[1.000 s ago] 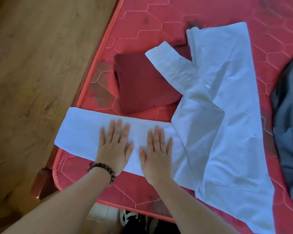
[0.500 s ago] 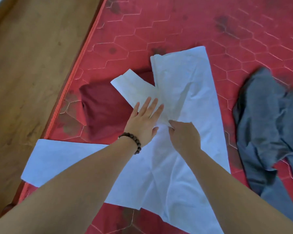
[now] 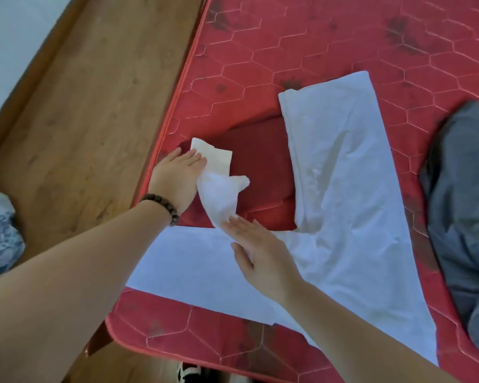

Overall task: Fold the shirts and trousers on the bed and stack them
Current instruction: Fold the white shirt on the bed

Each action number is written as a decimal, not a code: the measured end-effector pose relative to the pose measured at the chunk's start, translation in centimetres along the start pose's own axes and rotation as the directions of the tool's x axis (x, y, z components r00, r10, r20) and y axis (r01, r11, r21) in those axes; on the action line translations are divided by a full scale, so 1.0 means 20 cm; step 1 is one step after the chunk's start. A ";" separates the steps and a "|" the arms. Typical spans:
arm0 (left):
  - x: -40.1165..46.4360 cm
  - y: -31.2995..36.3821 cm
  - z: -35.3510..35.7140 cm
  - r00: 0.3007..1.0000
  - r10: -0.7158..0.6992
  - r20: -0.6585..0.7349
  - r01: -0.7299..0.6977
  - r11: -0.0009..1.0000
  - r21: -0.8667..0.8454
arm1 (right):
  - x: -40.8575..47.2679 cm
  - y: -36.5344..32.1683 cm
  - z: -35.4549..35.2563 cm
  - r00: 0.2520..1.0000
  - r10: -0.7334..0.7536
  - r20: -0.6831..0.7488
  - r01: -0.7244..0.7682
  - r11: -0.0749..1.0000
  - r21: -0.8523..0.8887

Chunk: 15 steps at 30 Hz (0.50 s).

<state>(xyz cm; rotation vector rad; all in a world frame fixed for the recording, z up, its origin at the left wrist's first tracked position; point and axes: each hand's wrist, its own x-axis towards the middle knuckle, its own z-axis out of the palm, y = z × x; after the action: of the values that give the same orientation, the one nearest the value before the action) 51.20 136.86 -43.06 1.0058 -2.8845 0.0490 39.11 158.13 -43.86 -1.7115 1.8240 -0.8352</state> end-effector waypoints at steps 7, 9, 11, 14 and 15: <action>-0.44 -0.34 -0.13 0.999 0.043 0.002 -0.043 0.998 0.038 | -0.11 -0.10 0.39 0.967 0.189 0.172 -0.117 0.926 -0.360; -0.60 -0.39 -0.11 0.998 0.053 0.026 -0.054 0.998 0.037 | -0.14 -0.12 0.48 0.965 0.225 0.134 -0.141 0.876 -0.462; -0.73 -0.43 -0.08 0.996 0.045 0.074 -0.048 0.998 0.046 | -0.16 -0.12 0.54 0.963 0.255 0.086 -0.177 0.839 -0.514; -0.87 -0.47 0.00 0.978 0.032 0.204 -0.055 0.993 0.106 | -0.20 -0.07 0.58 0.957 0.288 0.040 -0.217 0.798 -0.562; -0.90 -0.46 0.03 0.966 0.025 0.257 -0.053 0.993 0.105 | -0.21 -0.05 0.58 0.955 0.295 0.034 -0.225 0.795 -0.563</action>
<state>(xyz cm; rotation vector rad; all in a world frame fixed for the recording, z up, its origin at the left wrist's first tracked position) 70.97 140.70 -45.30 1.0441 -3.1680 0.0900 48.59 161.19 -51.34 -1.7154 2.2964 -0.0704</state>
